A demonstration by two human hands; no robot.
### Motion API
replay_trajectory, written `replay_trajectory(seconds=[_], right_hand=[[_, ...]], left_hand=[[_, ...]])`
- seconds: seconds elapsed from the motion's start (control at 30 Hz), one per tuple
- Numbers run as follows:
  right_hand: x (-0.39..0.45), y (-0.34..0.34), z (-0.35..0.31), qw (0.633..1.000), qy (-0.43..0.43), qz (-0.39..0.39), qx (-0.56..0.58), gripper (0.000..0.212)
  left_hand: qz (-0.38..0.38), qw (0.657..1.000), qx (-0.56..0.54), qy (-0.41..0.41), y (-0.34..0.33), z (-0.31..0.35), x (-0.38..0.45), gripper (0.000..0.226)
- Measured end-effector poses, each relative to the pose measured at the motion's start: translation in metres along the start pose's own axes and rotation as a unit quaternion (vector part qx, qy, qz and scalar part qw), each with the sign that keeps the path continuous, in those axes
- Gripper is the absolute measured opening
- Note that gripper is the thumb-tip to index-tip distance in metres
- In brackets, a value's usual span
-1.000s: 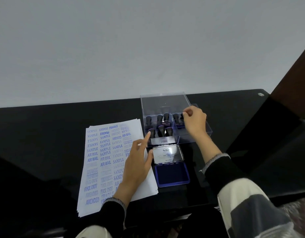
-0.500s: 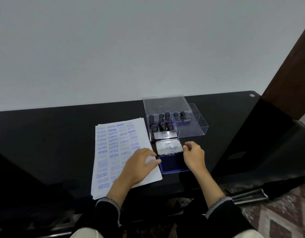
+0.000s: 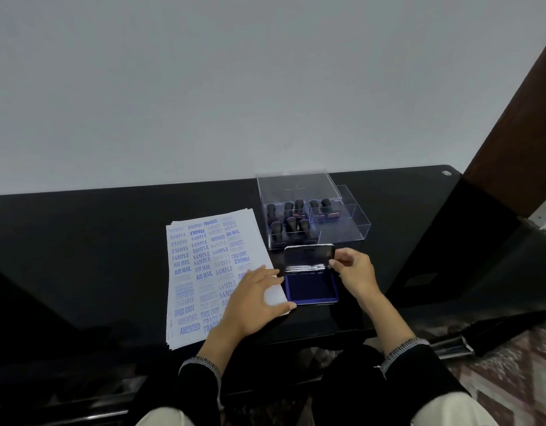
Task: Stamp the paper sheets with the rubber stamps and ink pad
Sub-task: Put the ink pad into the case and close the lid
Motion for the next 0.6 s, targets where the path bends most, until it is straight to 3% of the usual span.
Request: replay_trajectory(seconds=[0.1, 0.23, 0.5, 0.6], right_hand=[[-0.012, 0.009, -0.007, 0.996, 0.093, 0.003, -0.014, 0.017], [-0.019, 0.013, -0.003, 0.990, 0.140, 0.023, -0.016, 0.017], [-0.030, 0.010, 0.004, 0.989, 0.143, 0.027, -0.027, 0.036], [-0.029, 0.005, 0.008, 0.992, 0.124, 0.020, -0.025, 0.042]], left_hand=[[-0.014, 0.999, -0.027, 0.016, 0.002, 0.005, 0.004, 0.060], [-0.007, 0.987, -0.130, 0.097, 0.005, 0.016, 0.012, 0.022], [0.023, 0.962, -0.189, 0.193, -0.002, 0.028, 0.028, 0.031], [0.064, 0.919, -0.283, 0.266, -0.004, 0.031, 0.032, 0.016]])
Point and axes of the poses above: each hand's wrist, its own x-axis towards the middle knuckle, its own y-axis out of the back of the hand, z = x × y, the point moved 5 cm from there along x, towards the middle knuckle, and after that the axes turned 11 degrees about z, right-handed, at the moved point
